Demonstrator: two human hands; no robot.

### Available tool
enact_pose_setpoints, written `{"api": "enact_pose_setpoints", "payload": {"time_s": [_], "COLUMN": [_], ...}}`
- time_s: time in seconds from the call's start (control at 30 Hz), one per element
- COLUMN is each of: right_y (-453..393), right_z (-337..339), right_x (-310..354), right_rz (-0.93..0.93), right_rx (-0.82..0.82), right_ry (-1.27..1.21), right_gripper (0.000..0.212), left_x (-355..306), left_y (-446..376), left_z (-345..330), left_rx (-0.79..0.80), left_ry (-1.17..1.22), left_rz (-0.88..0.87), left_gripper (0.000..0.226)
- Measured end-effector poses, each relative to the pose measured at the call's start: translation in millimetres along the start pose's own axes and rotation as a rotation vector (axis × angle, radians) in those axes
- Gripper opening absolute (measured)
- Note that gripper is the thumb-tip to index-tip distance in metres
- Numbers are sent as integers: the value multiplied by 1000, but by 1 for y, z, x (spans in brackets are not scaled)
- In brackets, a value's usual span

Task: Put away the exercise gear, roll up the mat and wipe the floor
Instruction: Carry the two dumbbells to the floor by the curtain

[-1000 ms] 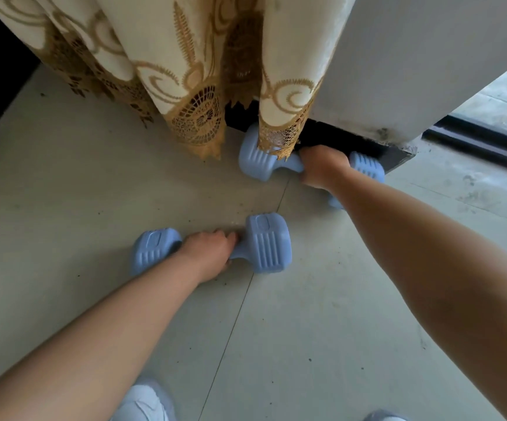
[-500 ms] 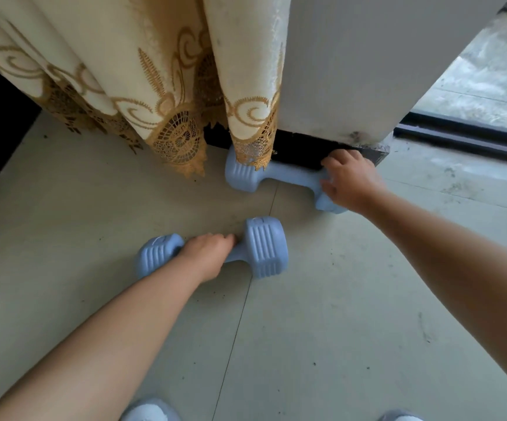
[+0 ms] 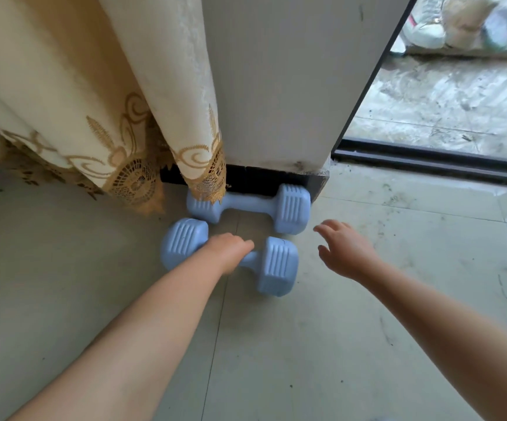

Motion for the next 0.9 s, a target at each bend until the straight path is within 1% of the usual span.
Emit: {"api": "enact_pose_setpoints", "payload": {"time_s": [0.33,0.5,0.73,0.9], "right_y": [-6,-11,-16,-16], "right_z": [2,4,7,5], "right_x": [0,1,2,16], "right_rz": [-37,-36,-42,-20], "right_rx": [53,39,51,109], "right_ry": [-42,-60,-77,-113], "right_gripper": [48,48,48,40], "left_x": [-14,-11,-9,-7], "left_y": [-16,-15,-14,-13], "left_z": [4,1,0,1], "left_rx": [-28,-50,-38,-13], "left_ry": [62,74,61,76], "left_rz": [19,26,-2,0], "left_gripper": [31,31,31,26]}}
Point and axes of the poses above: each hand's wrist, its own y-axis away from the middle knuckle, its own z-axis out of the back of the hand, x = y × z, the point moved 1 cm from there along -y, towards the middle knuckle, and after that the axes turned 6 degrees about -z, right-handed, at the moved point
